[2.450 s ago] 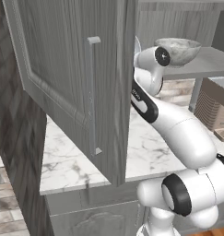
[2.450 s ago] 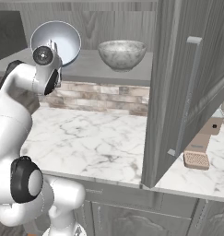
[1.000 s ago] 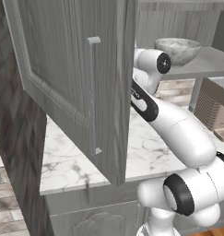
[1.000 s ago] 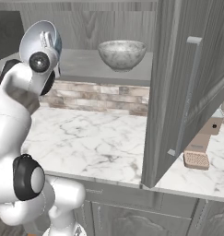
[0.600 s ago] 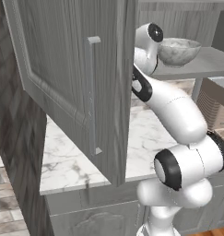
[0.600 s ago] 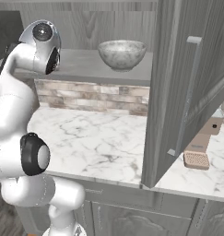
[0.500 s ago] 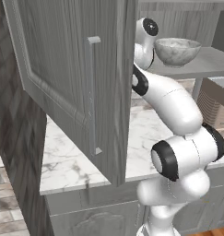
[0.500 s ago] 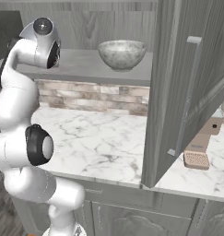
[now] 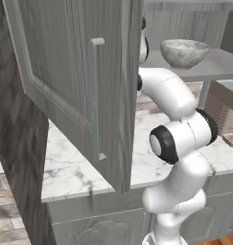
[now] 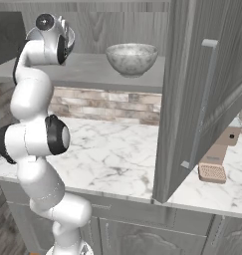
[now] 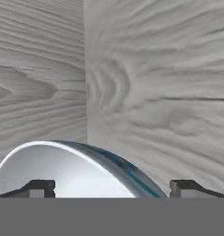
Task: Open the cabinet. Pick the bowls from the counter and place them in the cabinet. Then close the cabinet.
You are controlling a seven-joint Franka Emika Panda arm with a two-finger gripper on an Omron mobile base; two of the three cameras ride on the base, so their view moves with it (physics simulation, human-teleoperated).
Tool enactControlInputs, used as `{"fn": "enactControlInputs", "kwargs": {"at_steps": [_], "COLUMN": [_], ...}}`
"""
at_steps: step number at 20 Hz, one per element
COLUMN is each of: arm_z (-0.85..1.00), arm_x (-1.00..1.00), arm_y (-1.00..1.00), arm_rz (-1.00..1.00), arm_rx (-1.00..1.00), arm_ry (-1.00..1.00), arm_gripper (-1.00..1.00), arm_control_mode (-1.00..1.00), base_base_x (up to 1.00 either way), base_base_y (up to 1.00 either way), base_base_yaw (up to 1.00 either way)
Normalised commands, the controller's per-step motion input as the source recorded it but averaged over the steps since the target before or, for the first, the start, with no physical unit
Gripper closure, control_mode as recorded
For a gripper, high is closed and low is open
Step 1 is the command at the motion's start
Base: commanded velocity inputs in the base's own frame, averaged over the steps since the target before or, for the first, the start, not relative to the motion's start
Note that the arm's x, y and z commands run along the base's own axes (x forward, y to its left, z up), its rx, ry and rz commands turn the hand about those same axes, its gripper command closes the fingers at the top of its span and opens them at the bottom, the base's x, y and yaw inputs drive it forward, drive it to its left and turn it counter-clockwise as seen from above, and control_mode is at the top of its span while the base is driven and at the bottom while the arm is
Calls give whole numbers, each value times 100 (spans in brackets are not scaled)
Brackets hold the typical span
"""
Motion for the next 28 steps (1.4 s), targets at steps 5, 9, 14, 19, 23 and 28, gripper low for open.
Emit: {"fn": "enactControlInputs", "kwargs": {"at_steps": [5, 9, 14, 19, 23, 28], "arm_z": [-8, 30, 48, 3, 23, 53], "arm_x": [-27, -86, -79, -88, -88, -83], "arm_y": [-40, -19, 0, -18, -11, -20], "arm_rz": [-34, -18, -1, 0, 0, 0], "arm_rx": [18, 22, 10, 6, 5, 4], "arm_ry": [-25, -35, -22, -1, 0, 0], "arm_gripper": [-100, -100, -100, -100, -100, -100], "arm_control_mode": [-100, -100, -100, -100, -100, -100], "base_base_x": [0, 0, 0, 0, 0, 0], "base_base_y": [0, 0, 0, 0, 0, 0], "base_base_yaw": [0, 0, 0, 0, 0, 0]}}
